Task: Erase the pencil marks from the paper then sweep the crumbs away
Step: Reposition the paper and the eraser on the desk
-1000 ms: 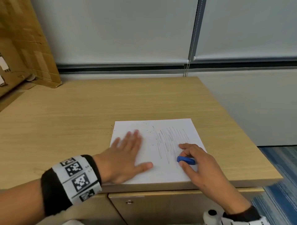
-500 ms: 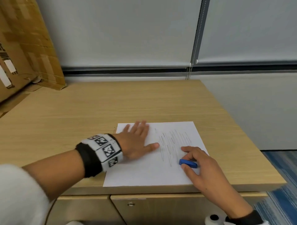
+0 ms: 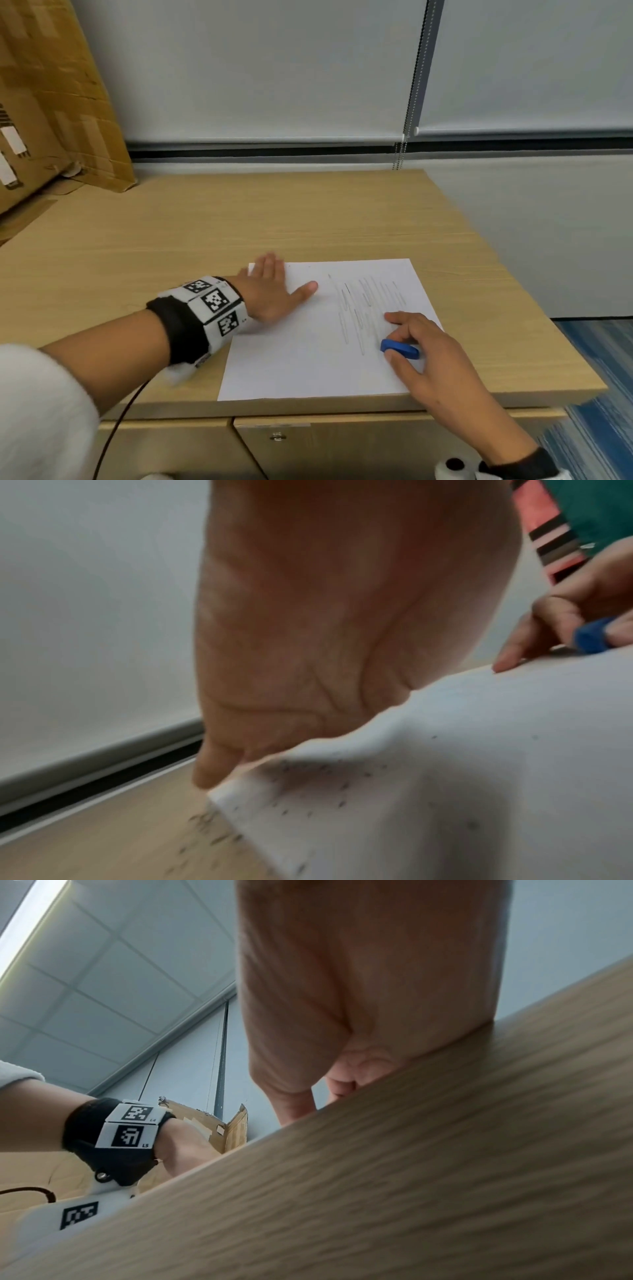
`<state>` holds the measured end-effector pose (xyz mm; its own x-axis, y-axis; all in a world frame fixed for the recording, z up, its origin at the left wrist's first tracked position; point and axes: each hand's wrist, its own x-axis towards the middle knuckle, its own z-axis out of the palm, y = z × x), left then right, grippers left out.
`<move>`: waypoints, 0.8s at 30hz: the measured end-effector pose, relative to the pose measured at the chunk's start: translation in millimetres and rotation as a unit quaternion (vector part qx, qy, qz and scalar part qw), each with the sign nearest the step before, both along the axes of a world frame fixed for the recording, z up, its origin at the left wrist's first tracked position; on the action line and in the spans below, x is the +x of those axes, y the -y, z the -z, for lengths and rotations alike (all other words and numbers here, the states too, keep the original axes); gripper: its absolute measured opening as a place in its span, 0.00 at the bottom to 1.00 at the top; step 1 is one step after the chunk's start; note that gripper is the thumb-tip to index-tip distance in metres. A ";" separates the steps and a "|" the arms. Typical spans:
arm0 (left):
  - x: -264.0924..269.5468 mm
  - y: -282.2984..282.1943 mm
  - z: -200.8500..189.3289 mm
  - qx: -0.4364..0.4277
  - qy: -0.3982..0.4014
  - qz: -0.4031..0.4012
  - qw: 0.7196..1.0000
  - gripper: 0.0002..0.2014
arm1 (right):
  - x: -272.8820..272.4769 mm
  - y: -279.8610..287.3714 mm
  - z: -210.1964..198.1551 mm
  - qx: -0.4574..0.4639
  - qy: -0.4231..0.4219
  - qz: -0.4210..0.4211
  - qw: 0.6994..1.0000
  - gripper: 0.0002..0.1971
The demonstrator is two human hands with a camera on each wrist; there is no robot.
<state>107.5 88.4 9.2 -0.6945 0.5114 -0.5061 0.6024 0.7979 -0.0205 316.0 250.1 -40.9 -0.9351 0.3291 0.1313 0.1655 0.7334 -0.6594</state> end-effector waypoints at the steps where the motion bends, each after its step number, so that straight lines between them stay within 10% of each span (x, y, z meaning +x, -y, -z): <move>1: 7.5 -5.8 0.2 0.020 0.000 0.039 0.999 0.46 | 0.0 -0.4 0.2 0.001 0.000 -0.001 1.000 0.08; 5: 36.0 -30.9 7.6 0.049 0.066 0.192 0.978 0.39 | 0.3 0.1 -1.8 0.012 0.008 -0.002 1.000 0.06; 13: -21.3 9.1 -5.7 -0.017 0.021 0.029 0.999 0.44 | 0.3 -1.5 -0.6 0.018 0.013 -0.010 1.000 0.10; 24: -10.6 -10.4 -14.6 -0.003 0.018 0.110 0.994 0.57 | -16.0 -10.9 -51.9 0.162 0.115 -0.076 0.977 0.04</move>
<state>96.9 98.8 23.8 -0.5479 0.6452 -0.5325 0.7624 0.6471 -0.0005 300.0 261.0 11.0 -0.9871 0.1595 -0.0145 0.1545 0.9250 -0.3471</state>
